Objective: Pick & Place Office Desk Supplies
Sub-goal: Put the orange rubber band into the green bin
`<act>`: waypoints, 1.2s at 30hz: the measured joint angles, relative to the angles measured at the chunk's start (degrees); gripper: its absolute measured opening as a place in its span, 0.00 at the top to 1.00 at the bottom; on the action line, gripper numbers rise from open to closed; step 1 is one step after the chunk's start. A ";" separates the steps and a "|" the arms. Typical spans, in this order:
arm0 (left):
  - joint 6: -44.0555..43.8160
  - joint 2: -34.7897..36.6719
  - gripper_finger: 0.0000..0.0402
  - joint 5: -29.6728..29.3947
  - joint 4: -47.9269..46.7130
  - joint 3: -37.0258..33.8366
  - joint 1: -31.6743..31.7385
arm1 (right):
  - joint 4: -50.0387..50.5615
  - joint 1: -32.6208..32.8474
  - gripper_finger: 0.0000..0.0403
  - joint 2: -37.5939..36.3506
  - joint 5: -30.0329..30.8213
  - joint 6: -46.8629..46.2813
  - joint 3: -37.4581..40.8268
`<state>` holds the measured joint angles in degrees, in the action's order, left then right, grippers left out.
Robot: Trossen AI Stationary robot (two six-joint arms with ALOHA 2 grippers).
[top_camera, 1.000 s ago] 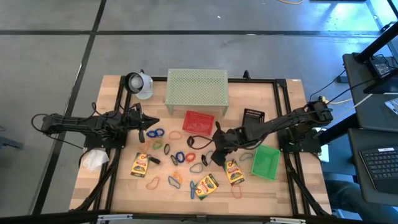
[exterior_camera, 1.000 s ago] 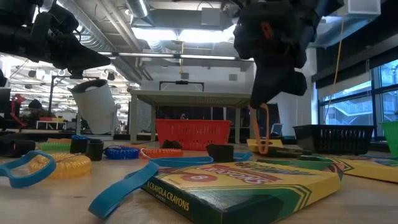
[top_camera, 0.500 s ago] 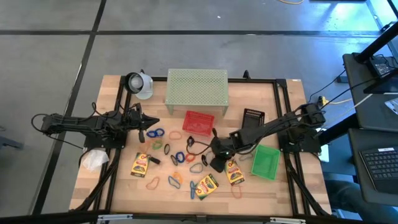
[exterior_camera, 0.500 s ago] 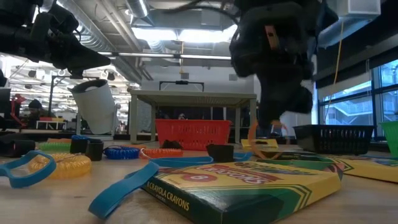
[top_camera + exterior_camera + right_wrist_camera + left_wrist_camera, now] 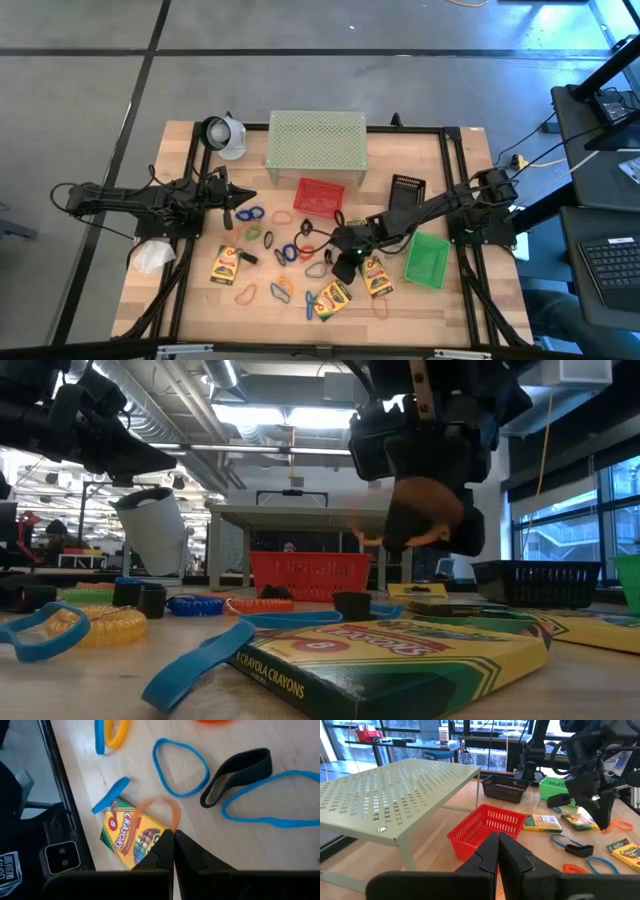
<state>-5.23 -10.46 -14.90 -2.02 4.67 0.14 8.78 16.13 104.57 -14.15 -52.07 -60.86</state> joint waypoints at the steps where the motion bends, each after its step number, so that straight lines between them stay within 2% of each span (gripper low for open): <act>1: 0.00 0.00 0.99 -0.02 0.00 0.00 0.02 | -0.19 0.01 1.00 0.00 0.43 0.00 0.00; 9: 0.00 0.00 0.99 -0.02 0.02 0.00 0.00 | 4.58 -1.15 1.00 -4.64 10.65 3.71 0.00; 15: -0.02 0.00 0.99 -0.02 0.00 0.00 0.02 | 18.34 -1.73 1.00 -14.11 20.53 5.86 0.00; 20: 0.00 0.00 0.99 -0.02 -0.04 0.00 0.02 | 32.11 -1.46 1.00 -21.77 26.89 2.76 0.00; 23: 0.00 0.00 0.99 0.00 -0.09 0.00 0.00 | 40.00 -0.60 1.00 -26.01 29.49 -0.85 0.00; 30: -0.04 0.00 0.99 0.00 -0.92 0.00 0.00 | 56.93 5.11 1.00 -33.24 30.65 -14.90 0.00; 36: -0.20 0.00 0.99 -0.01 -1.22 0.00 0.02 | 61.99 13.90 1.00 -35.06 28.65 -27.79 0.00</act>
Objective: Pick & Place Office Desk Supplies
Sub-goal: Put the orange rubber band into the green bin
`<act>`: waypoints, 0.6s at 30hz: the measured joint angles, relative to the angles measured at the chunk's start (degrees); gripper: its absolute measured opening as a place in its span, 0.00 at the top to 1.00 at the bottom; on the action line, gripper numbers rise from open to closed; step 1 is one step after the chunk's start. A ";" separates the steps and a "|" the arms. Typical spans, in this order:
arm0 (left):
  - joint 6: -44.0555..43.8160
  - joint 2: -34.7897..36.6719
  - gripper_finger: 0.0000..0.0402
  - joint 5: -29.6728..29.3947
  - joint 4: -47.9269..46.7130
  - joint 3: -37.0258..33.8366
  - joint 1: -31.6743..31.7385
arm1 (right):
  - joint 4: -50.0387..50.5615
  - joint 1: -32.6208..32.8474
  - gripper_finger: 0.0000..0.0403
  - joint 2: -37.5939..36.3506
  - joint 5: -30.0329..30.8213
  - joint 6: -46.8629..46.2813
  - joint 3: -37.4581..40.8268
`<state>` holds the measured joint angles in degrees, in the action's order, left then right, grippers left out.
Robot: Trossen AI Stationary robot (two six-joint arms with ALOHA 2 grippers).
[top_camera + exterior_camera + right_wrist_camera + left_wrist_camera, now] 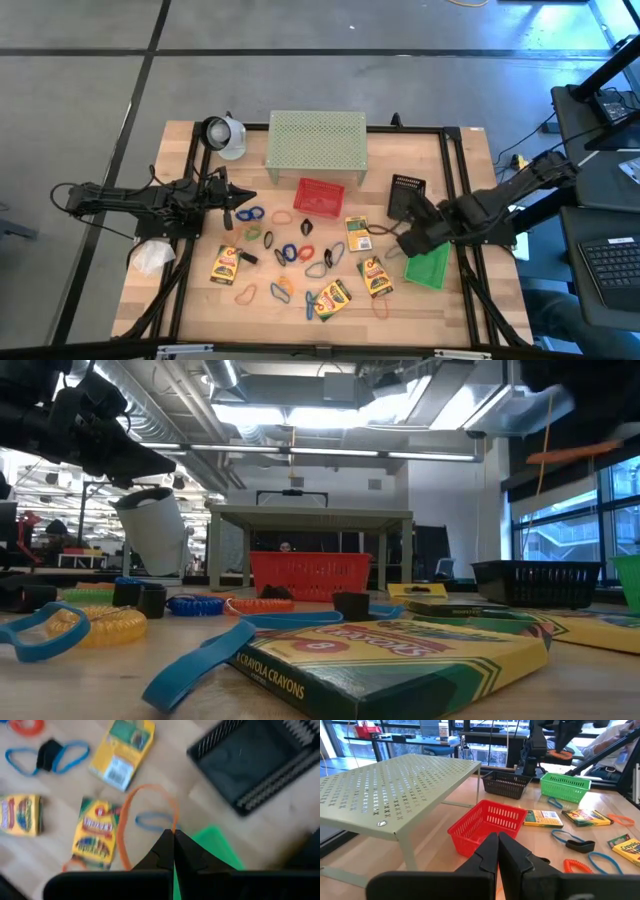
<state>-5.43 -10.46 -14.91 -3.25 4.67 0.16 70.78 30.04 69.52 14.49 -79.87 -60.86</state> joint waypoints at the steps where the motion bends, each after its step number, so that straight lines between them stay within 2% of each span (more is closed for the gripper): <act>1: 0.02 0.00 0.99 -0.01 0.00 0.00 -0.02 | 0.72 1.26 1.00 0.00 -1.03 -1.72 0.00; 4: 0.04 0.00 0.99 -0.01 0.00 0.00 0.00 | 2.03 5.57 1.00 0.70 -3.34 -7.98 0.00; 10: 0.07 0.00 0.99 -0.01 0.00 0.00 -0.01 | 4.13 12.35 1.00 4.03 -3.40 -17.78 0.00; 18: 0.20 0.01 0.99 -0.01 0.00 0.00 -0.01 | 4.69 15.98 1.00 12.08 -9.31 -21.71 1.26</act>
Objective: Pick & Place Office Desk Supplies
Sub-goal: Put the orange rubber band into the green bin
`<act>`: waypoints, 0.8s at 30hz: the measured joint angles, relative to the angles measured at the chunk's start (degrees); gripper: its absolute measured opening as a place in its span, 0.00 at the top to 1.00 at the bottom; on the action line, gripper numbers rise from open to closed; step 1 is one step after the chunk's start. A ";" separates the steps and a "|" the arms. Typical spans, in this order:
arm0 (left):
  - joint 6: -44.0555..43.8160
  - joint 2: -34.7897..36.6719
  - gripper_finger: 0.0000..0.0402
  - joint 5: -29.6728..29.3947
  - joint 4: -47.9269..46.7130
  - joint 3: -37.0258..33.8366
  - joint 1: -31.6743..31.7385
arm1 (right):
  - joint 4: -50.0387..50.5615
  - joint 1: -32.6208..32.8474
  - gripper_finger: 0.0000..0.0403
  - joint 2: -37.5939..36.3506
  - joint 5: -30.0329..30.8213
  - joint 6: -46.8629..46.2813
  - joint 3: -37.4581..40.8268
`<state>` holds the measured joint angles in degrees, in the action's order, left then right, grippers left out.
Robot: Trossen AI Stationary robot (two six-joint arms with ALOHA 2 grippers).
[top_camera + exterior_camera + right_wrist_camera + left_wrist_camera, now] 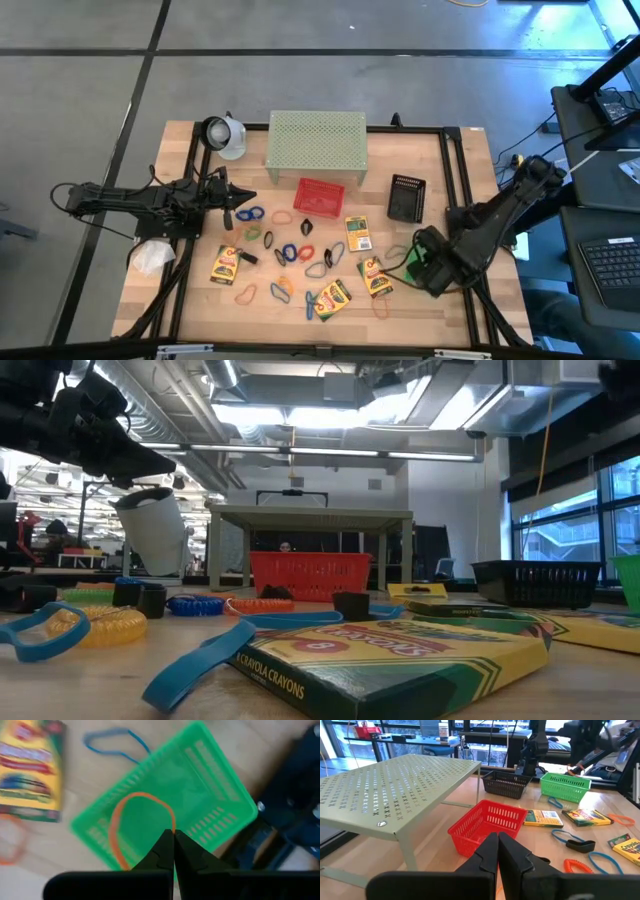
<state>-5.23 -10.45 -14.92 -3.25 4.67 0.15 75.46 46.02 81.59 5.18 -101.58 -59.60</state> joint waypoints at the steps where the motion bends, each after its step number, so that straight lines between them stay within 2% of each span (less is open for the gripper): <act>1: 0.00 -0.01 0.99 0.00 0.01 0.00 0.01 | -0.40 0.21 1.00 0.70 -0.87 -0.06 0.57; 9: 0.03 0.01 0.99 -0.18 0.47 0.00 0.00 | -12.68 0.59 1.00 1.56 -2.18 -0.19 7.16; 14: 0.02 -0.01 0.99 -0.19 0.52 0.00 -0.01 | -14.10 0.59 0.99 1.56 -2.13 -0.92 9.21; 24: 0.02 -0.01 0.99 -0.20 1.31 0.00 0.00 | -14.34 0.55 0.84 1.56 -2.48 -3.24 11.59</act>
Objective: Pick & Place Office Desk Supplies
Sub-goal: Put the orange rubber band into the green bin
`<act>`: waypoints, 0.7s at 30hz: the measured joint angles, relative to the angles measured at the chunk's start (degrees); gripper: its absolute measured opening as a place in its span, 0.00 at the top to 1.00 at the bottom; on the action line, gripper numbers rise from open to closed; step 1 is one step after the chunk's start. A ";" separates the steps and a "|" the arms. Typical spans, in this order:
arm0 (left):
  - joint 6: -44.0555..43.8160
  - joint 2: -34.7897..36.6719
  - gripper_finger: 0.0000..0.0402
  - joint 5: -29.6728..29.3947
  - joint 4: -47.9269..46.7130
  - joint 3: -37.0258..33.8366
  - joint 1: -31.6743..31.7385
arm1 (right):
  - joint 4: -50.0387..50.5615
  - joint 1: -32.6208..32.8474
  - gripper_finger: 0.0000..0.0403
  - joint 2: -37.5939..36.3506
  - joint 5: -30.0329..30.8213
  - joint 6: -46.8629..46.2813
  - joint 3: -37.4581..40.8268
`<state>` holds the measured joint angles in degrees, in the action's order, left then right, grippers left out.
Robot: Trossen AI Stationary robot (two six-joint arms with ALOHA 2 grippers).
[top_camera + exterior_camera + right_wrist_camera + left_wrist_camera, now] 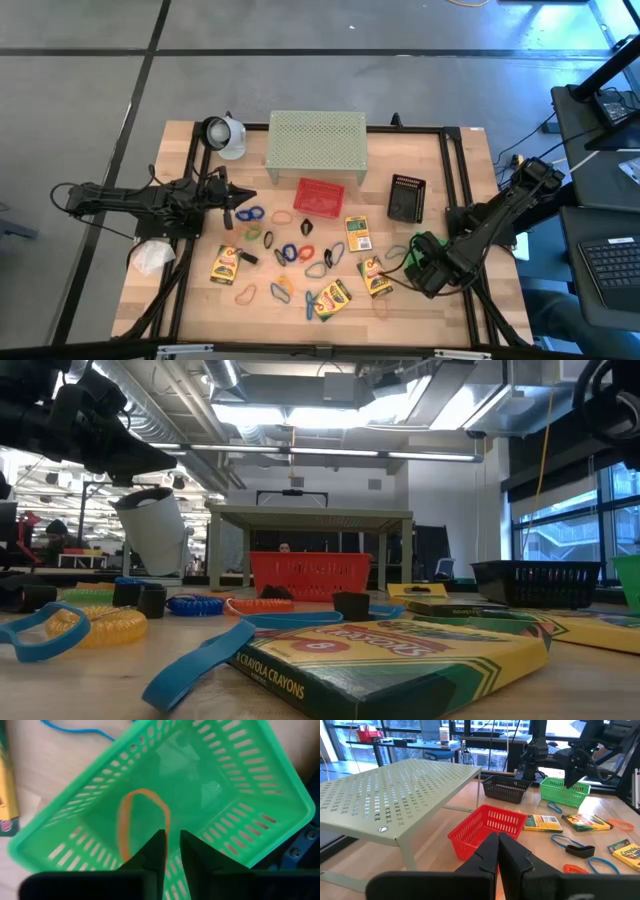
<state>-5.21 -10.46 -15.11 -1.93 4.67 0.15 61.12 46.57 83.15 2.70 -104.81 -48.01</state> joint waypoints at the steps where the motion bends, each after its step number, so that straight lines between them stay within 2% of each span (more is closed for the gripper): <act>1: 0.00 0.01 0.99 0.00 0.00 0.00 0.01 | -0.24 0.00 0.82 0.00 -0.50 -0.02 0.14; 9: -2.22 0.01 0.99 0.20 0.00 0.00 0.00 | -1.18 -0.07 0.61 0.00 -0.15 -0.94 0.24; 13: -4.79 0.02 0.99 2.53 -0.02 0.00 0.01 | -1.76 -0.07 0.52 0.00 -0.59 -0.84 0.24; 21: -5.16 0.02 0.99 3.26 -0.02 0.00 0.01 | -3.19 -0.07 0.48 -1.21 -1.43 -1.43 0.24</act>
<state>-10.38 -10.44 -11.86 -1.95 4.67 0.16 57.93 46.50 81.94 1.27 -106.24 -47.77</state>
